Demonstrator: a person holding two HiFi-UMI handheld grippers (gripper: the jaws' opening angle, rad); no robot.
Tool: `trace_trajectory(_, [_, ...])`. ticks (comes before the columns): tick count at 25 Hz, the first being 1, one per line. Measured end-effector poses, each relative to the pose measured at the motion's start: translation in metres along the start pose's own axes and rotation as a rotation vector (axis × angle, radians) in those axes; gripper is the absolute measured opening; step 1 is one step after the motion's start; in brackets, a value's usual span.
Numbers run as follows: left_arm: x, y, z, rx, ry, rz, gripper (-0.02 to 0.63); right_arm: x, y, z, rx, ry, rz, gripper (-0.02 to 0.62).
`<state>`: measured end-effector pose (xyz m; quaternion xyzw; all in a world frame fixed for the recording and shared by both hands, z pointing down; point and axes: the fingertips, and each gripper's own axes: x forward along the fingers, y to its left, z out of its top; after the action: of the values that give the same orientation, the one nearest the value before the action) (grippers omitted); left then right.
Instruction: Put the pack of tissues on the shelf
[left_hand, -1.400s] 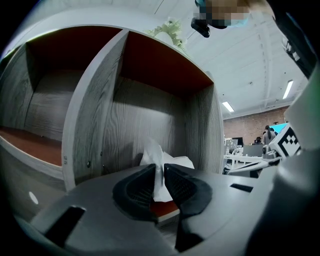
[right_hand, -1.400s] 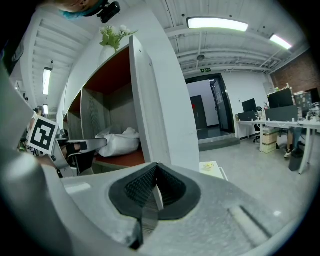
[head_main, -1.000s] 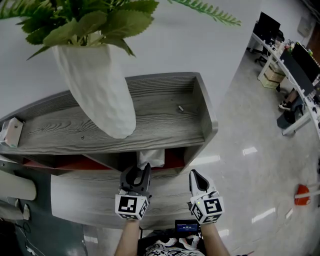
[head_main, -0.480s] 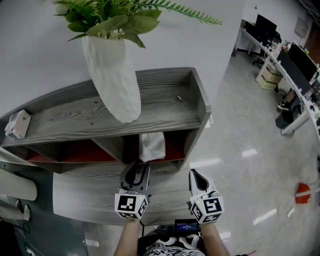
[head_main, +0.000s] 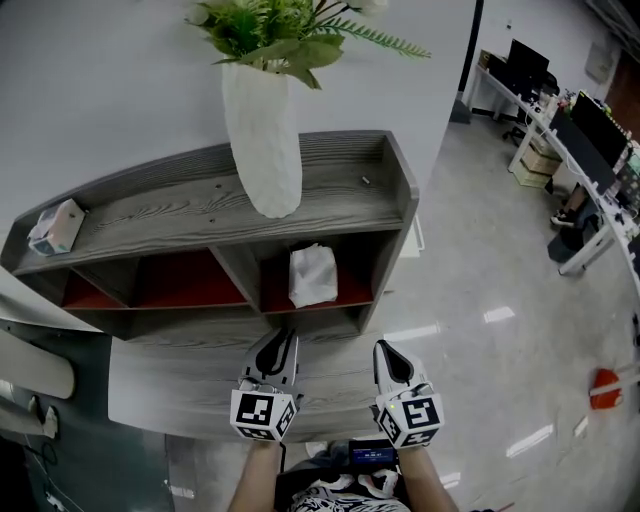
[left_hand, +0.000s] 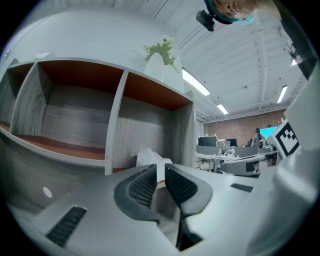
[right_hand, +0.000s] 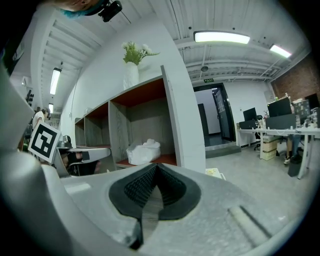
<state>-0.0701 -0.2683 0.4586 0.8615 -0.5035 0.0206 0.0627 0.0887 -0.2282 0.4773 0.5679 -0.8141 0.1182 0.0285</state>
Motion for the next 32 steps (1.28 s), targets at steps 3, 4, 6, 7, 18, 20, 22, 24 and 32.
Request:
trace_trajectory(3, [-0.012,0.000,-0.001,-0.011,0.002,-0.005,0.029,-0.006,0.010,0.000,-0.006,-0.006,0.003,0.005])
trace_trajectory(4, [-0.015,-0.001,-0.002,-0.016,0.001,-0.014,0.025,-0.008,0.012,-0.001,-0.009,-0.007,0.003,0.005])
trace_trajectory(6, [-0.022,-0.003,-0.002,-0.021,0.001,-0.030,0.017,-0.011,0.017,-0.002,-0.013,-0.005,0.003,0.005])
trace_trajectory(7, [-0.025,-0.003,-0.002,-0.021,0.004,-0.033,0.015,-0.011,0.020,-0.002,-0.016,-0.005,0.003,0.005])
trace_trajectory(18, [-0.036,-0.001,0.005,-0.030,-0.002,-0.044,0.009,-0.016,0.034,0.004,-0.056,-0.013,0.002,0.005])
trace_trajectory(20, [-0.036,0.001,0.003,-0.032,-0.002,-0.043,0.009,-0.016,0.034,0.004,-0.056,-0.014,0.002,0.005])
trace_trajectory(22, [-0.036,0.002,0.004,-0.034,-0.002,-0.044,0.009,-0.015,0.034,0.004,-0.055,-0.013,0.001,0.005])
trace_trajectory(24, [-0.036,0.003,0.004,-0.035,-0.003,-0.045,0.009,-0.015,0.034,0.004,-0.056,-0.013,0.003,0.005])
trace_trajectory(32, [-0.033,0.003,0.004,-0.041,0.001,-0.049,0.009,-0.013,0.035,0.006,-0.062,-0.011,0.006,0.005])
